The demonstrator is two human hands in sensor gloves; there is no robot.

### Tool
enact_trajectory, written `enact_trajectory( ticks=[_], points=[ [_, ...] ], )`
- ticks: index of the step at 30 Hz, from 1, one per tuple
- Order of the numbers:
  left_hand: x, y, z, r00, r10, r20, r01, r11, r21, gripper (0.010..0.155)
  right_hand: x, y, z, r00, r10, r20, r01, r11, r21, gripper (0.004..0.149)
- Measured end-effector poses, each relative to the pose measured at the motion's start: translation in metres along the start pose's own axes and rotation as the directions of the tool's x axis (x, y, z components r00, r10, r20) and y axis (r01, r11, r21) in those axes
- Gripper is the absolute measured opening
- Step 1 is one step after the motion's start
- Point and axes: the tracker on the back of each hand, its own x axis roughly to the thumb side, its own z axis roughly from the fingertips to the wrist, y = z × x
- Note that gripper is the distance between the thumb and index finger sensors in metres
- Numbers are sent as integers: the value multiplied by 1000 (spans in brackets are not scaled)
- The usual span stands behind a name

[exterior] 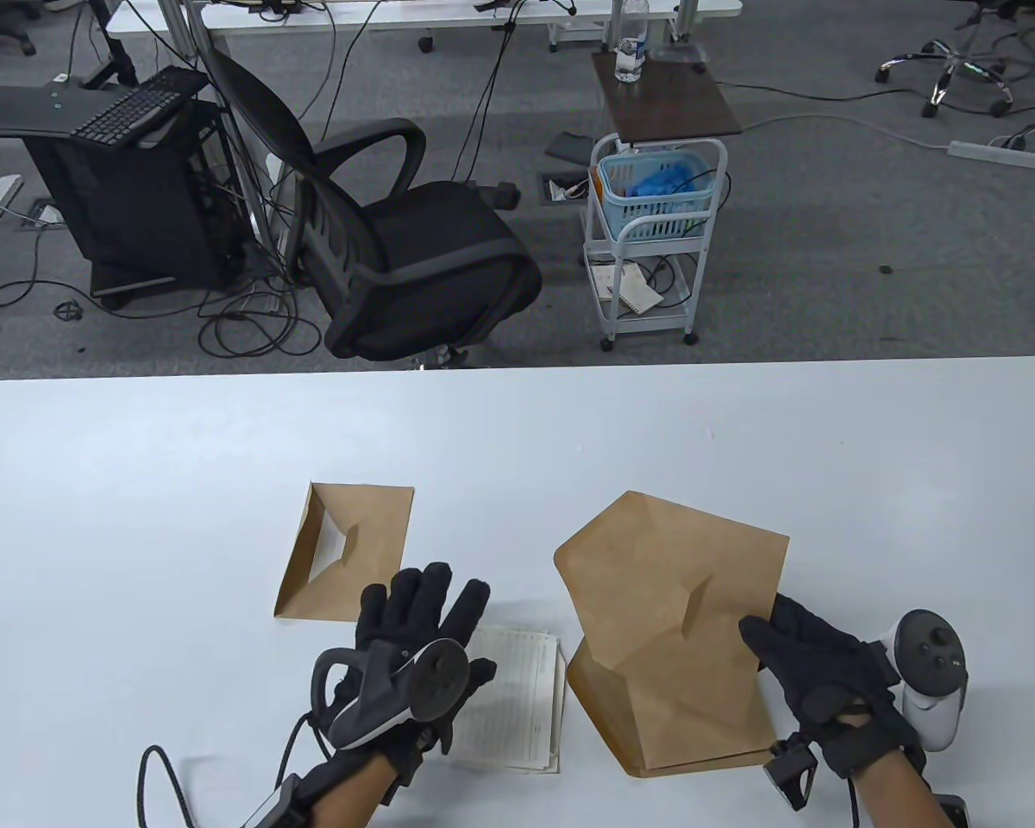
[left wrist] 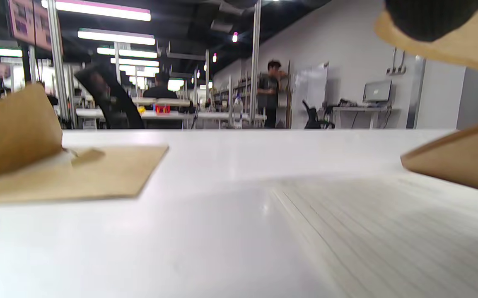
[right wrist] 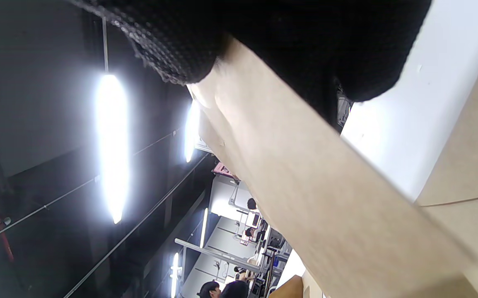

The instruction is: Pull paper from envelopes and stack

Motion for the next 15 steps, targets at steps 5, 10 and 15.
enact_trajectory(
  ticks=[5, 10, 15],
  points=[
    [-12, -7, 9, 1000, -27, -6, 27, 998, 50, 84, 0, 2, 0, 1000, -22, -22, 22, 1000, 22, 46],
    [-16, -21, 14, 999, -35, -15, 36, 999, 34, 84, -1, 4, 0, 999, -30, -45, 32, 999, 42, 47],
    [-17, -25, 19, 998, -54, -10, 55, 998, 39, 83, -4, 5, -1, 996, -27, -79, 31, 998, 59, 49]
  ],
)
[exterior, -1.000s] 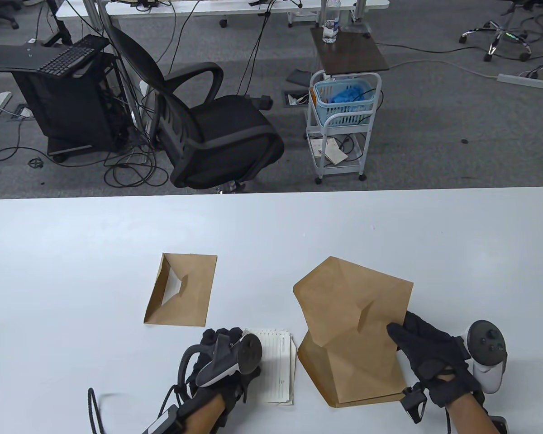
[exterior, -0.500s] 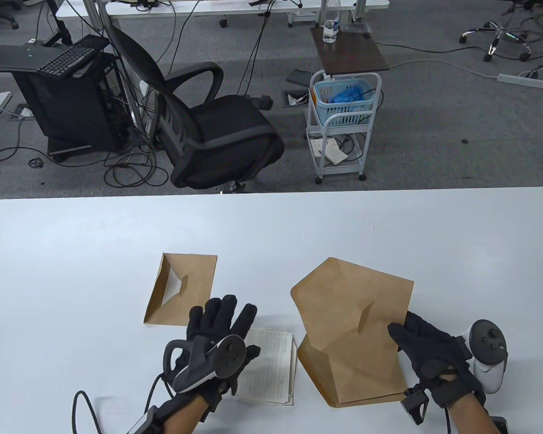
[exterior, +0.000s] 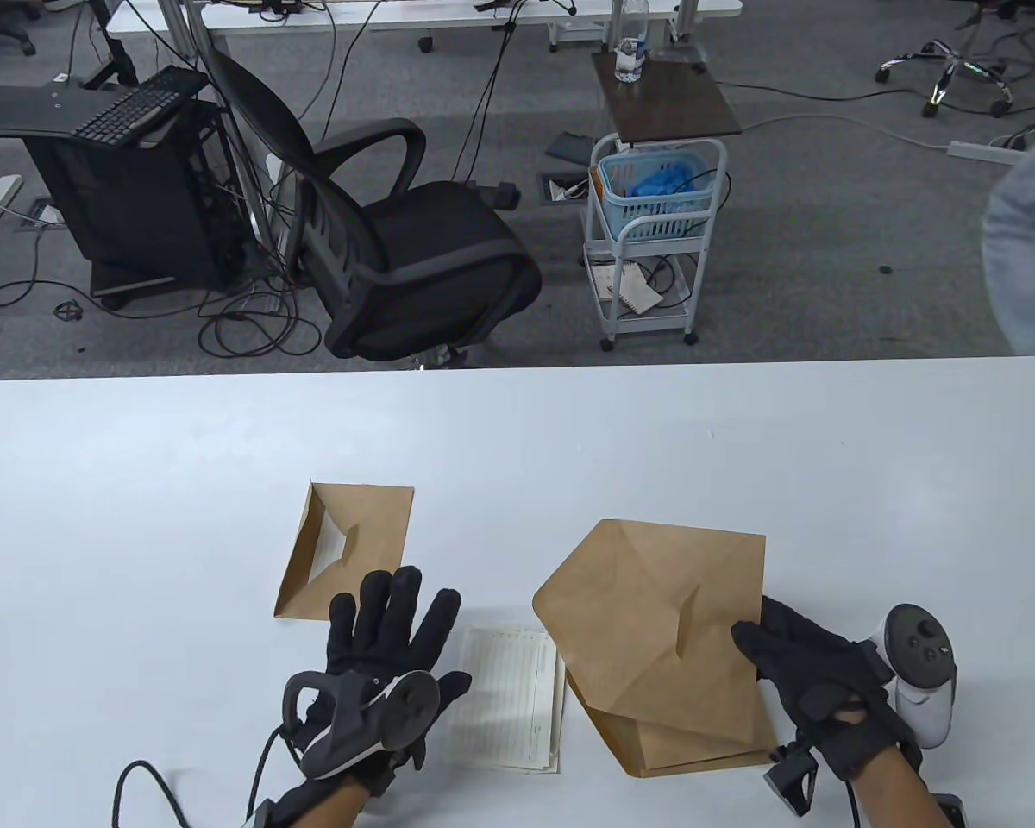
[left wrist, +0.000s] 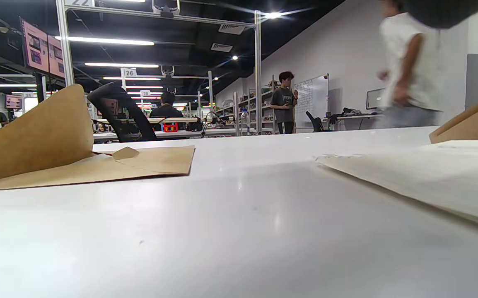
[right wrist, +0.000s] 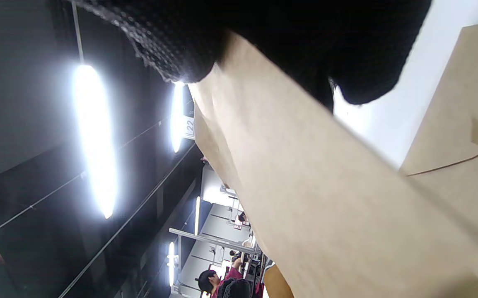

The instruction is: Pull paper from envelopes and stack

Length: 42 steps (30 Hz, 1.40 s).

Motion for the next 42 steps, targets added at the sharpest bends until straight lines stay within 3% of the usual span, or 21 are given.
enact_trajectory(
  ticks=[11, 15, 20, 23, 28, 36, 39, 42],
  points=[
    [8, -7, 2, 1000, 8, 20, -7, 1000, -30, 82, -12, -6, -3, 987, 46, -157, -45, 999, 6, 63],
    [9, -8, 2, 1000, 16, 22, -15, 999, -39, 81, -21, -2, -8, 967, 136, -216, -136, 991, 16, 70],
    [10, -7, 2, 1000, 17, 20, -16, 998, -53, 80, -28, 8, -15, 892, 379, -244, -377, 924, 56, 78],
    [11, -7, 2, 1000, 21, 19, -20, 998, -58, 80, -29, 15, -17, 824, 523, -219, -524, 850, 57, 78],
    [13, -8, 2, 1000, 19, 24, -17, 998, -62, 80, -27, 30, -22, 609, 778, -154, -780, 623, 60, 57],
    [13, -8, 2, 1000, 16, 25, -14, 998, -66, 79, -33, 49, -25, 311, 942, -125, -941, 323, 98, 59],
    [14, -8, 2, 1000, 17, 26, -15, 998, -67, 79, -36, 54, -26, 251, 961, -116, -958, 264, 113, 59],
    [15, -8, 2, 999, 14, 29, -12, 998, -67, 79, -35, 56, -27, 236, 964, -121, -959, 251, 135, 57]
  ],
)
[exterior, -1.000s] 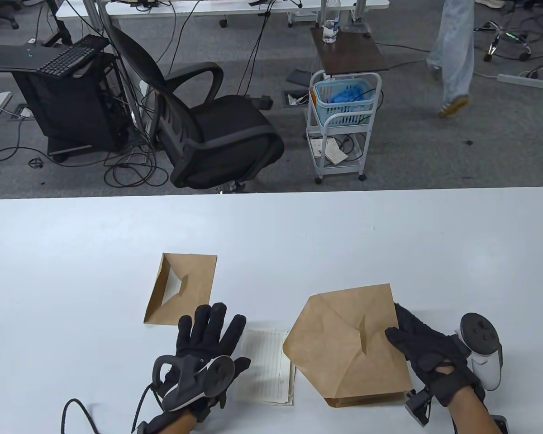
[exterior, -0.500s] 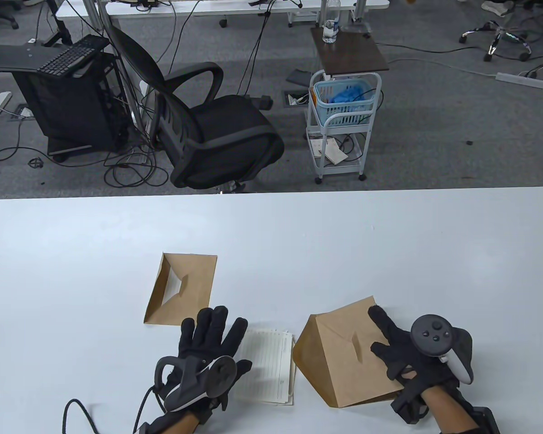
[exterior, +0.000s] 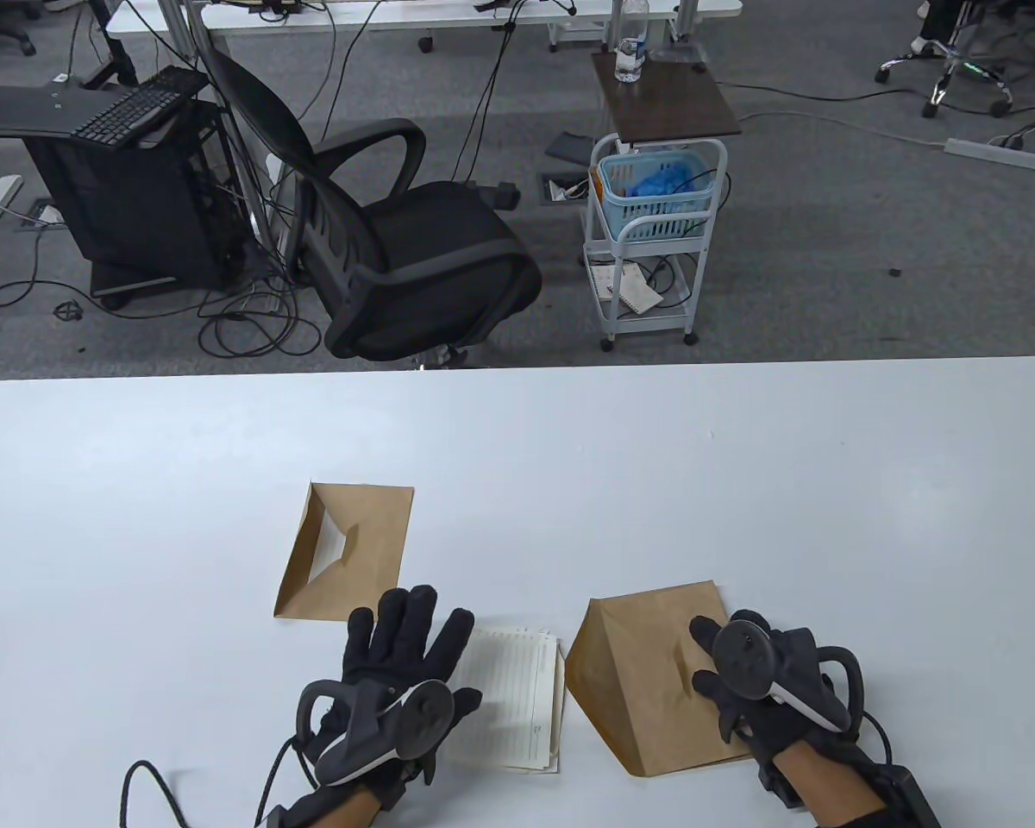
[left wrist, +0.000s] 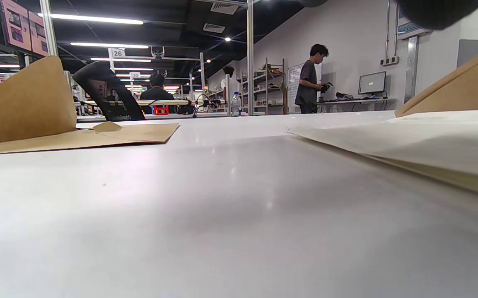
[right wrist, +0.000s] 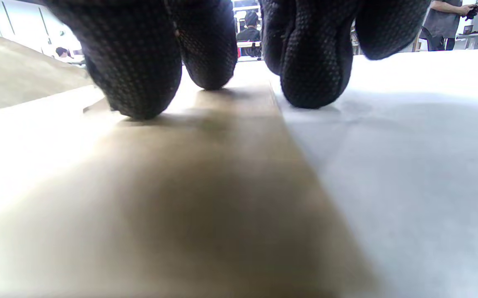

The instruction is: Pull paper from envelopes and stack

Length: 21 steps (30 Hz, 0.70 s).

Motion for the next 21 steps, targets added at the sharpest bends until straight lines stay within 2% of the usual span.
enact_trajectory(
  ticks=[11, 13, 17, 21],
  points=[
    [2, -1, 0, 1000, 3, 3, -3, 1000, 0, 79, 0, -4, -1, 1000, 5, 29, -5, 1000, 23, 58],
    [2, -1, 0, 1000, 4, 4, -4, 1000, 2, 79, 2, -13, 1, 999, 5, 50, -5, 1000, 2, 58],
    [2, -1, 0, 1000, 4, 6, -4, 1000, 4, 79, 10, -42, 11, 991, 6, 135, 11, 991, -131, 66],
    [2, -1, 0, 1000, 0, 9, 0, 1000, 1, 79, 18, -52, 20, 977, 19, 213, 24, 980, -198, 77]
  ],
)
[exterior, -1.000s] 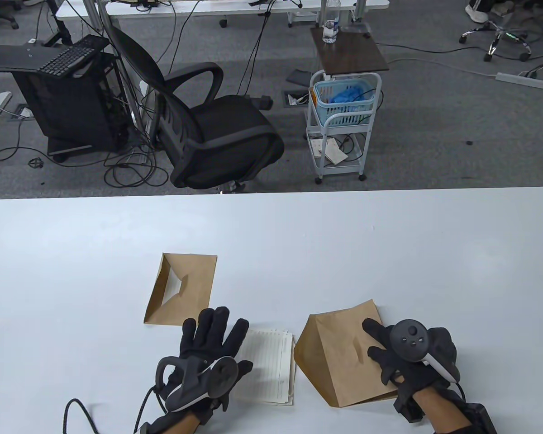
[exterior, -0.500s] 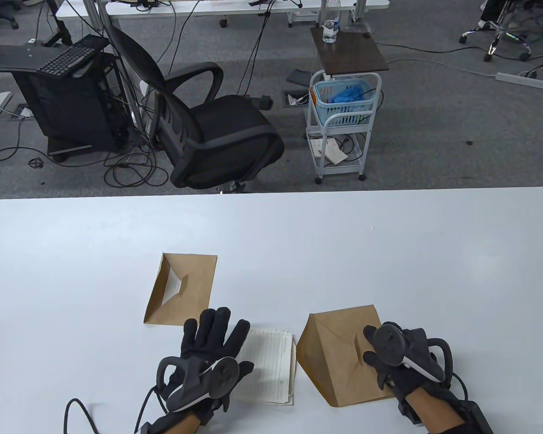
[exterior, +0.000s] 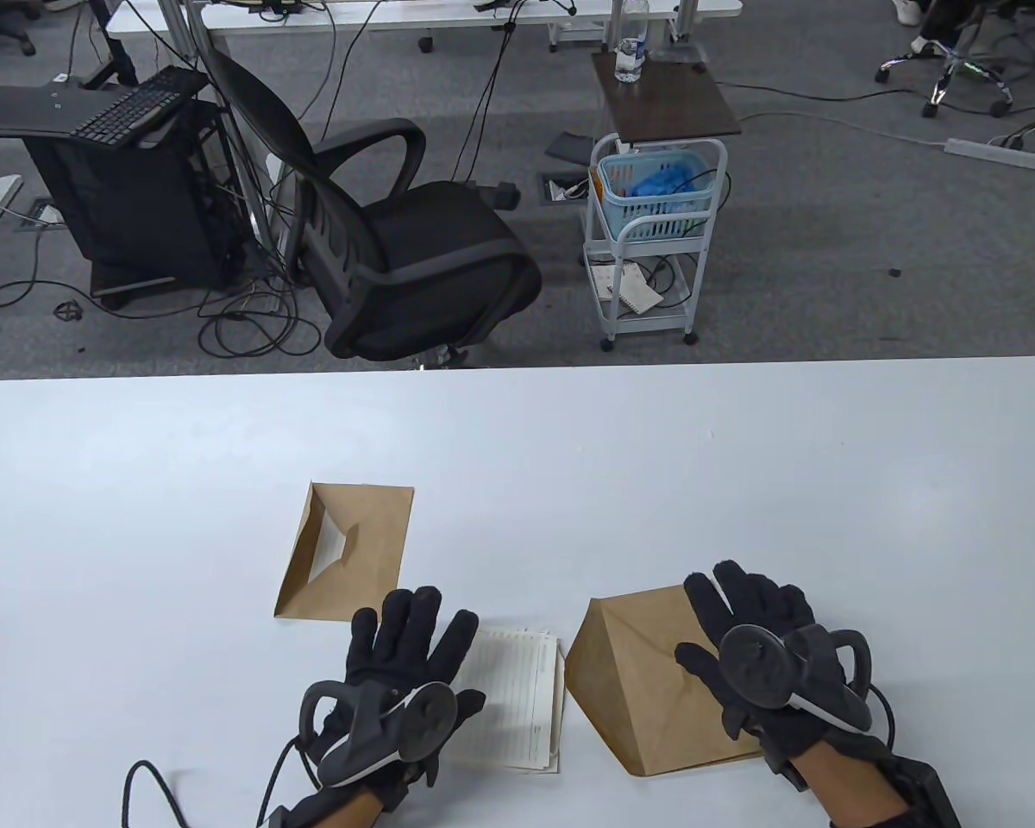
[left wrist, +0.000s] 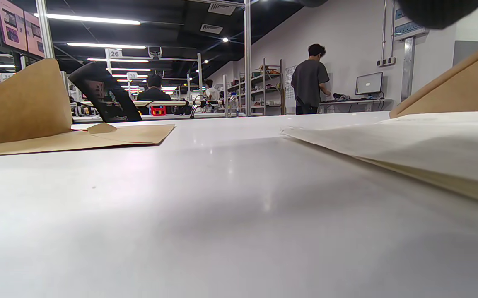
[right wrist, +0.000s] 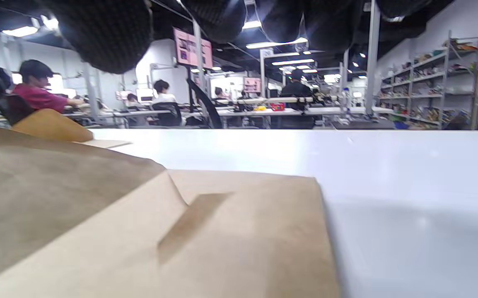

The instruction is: Pull paper from envelopes and stack

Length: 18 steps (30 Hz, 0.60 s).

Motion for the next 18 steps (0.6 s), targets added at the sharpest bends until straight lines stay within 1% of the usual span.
enact_trajectory(
  ticks=[3, 6, 9, 18],
  points=[
    [0, 0, 0, 1000, -1, -2, 1, 1000, 1, 79, 5, 5, 5, 998, 40, 39, -39, 999, -24, 82],
    [0, 0, 0, 1000, -3, -2, 3, 1000, 2, 79, 5, 13, 9, 995, 88, 50, -86, 995, -51, 84],
    [0, 0, 0, 1000, -4, -1, 4, 1000, 1, 79, 3, 17, 11, 996, 78, 47, -77, 997, -29, 85],
    [-2, 0, 0, 1000, -2, -5, 2, 1000, -1, 80, 1, 19, 13, 998, 52, 41, -52, 999, -9, 85]
  ],
)
